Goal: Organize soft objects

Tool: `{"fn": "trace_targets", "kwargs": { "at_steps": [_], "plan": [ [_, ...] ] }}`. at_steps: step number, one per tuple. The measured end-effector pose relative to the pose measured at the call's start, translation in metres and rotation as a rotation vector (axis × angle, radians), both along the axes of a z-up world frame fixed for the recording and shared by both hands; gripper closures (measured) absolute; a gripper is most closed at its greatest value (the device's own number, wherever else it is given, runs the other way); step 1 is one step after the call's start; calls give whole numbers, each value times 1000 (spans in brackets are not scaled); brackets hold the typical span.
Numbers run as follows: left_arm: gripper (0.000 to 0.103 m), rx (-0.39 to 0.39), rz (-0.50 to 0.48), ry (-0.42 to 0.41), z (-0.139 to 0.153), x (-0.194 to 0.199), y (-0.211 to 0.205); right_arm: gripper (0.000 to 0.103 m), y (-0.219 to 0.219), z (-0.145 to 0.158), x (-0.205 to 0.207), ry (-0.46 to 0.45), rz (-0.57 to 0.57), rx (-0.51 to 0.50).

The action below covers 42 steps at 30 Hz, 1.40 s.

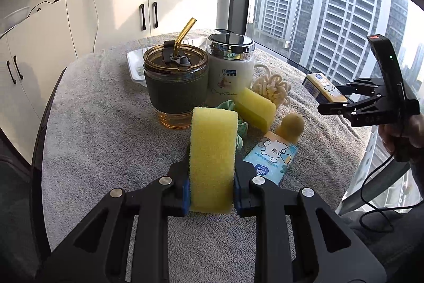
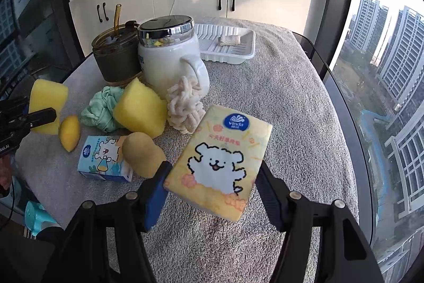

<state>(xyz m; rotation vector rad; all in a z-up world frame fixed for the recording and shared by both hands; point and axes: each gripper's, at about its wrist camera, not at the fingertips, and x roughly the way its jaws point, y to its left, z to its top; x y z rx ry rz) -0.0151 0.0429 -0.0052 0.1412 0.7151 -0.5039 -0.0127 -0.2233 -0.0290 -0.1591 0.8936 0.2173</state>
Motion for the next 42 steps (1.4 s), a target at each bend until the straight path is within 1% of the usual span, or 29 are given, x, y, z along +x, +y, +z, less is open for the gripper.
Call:
{"fn": "trace_targets", "kwargs": {
  "at_steps": [7, 14, 16, 20, 24, 26, 29, 32, 37, 42],
  "plan": [
    [81, 25, 61, -45, 29, 24, 26, 37, -37, 28, 28, -53, -40, -59],
    [81, 54, 98, -92, 57, 60, 47, 37, -57, 66, 69, -129, -20, -131],
    [81, 66, 110, -105, 68, 77, 54, 37, -60, 77, 86, -150, -7, -149],
    [81, 76, 107, -98, 88, 121, 64, 37, -61, 98, 123, -180, 29, -166],
    [81, 105, 77, -84, 99, 166, 55, 37, -52, 112, 165, -185, 83, -164],
    [81, 102, 59, -66, 100, 191, 47, 37, -45, 117, 190, -182, 111, -163],
    [81, 103, 20, -27, 94, 230, 31, 37, -30, 116, 228, -165, 178, -156],
    [81, 125, -15, 15, 76, 271, 11, 37, -6, 104, 264, -116, 261, -150],
    [81, 154, -73, 100, 39, 325, -18, 37, 39, 59, 308, -5, 395, -161],
    [81, 197, -124, 176, -3, 355, -42, 37, 77, 18, 330, 57, 514, -160]
  ]
}}
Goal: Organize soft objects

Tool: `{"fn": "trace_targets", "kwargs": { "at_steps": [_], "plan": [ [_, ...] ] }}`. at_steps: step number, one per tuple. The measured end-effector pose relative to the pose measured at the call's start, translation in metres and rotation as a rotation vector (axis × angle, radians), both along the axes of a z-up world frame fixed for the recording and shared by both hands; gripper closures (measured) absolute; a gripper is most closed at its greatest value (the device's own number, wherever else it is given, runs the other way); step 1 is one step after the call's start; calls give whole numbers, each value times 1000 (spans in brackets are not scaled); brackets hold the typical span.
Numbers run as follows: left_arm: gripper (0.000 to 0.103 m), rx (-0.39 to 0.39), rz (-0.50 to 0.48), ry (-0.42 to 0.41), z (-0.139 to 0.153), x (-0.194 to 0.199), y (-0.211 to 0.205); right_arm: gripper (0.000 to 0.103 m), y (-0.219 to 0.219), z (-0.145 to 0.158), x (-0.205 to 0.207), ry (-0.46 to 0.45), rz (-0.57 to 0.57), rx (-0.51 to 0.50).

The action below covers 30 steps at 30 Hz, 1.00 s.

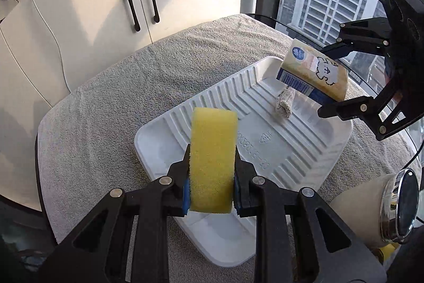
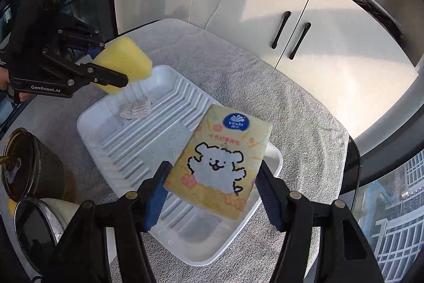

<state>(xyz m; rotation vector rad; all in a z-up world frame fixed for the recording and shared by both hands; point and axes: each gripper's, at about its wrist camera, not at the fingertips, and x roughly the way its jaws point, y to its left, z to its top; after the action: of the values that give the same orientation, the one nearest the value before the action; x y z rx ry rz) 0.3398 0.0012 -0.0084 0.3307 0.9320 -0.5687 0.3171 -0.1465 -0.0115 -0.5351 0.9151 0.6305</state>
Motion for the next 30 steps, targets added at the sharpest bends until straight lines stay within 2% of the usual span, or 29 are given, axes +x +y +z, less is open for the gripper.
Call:
{"fn": "trace_targets", "kwargs": {
  "at_steps": [5, 12, 18, 23, 30],
  "plan": [
    [81, 42, -19, 44, -31, 14, -13, 37, 23, -34, 12, 41, 52, -43],
    [81, 48, -32, 23, -35, 21, -27, 37, 27, -57, 21, 84, 67, -37],
    [81, 8, -51, 32, -32, 20, -32, 37, 32, -69, 17, 102, 86, -45],
    [81, 66, -99, 55, -50, 8, -42, 37, 29, -78, 16, 115, 85, -63],
    [80, 98, -90, 70, -59, 7, -42, 37, 27, -79, 11, 110, 79, -58]
  ]
}}
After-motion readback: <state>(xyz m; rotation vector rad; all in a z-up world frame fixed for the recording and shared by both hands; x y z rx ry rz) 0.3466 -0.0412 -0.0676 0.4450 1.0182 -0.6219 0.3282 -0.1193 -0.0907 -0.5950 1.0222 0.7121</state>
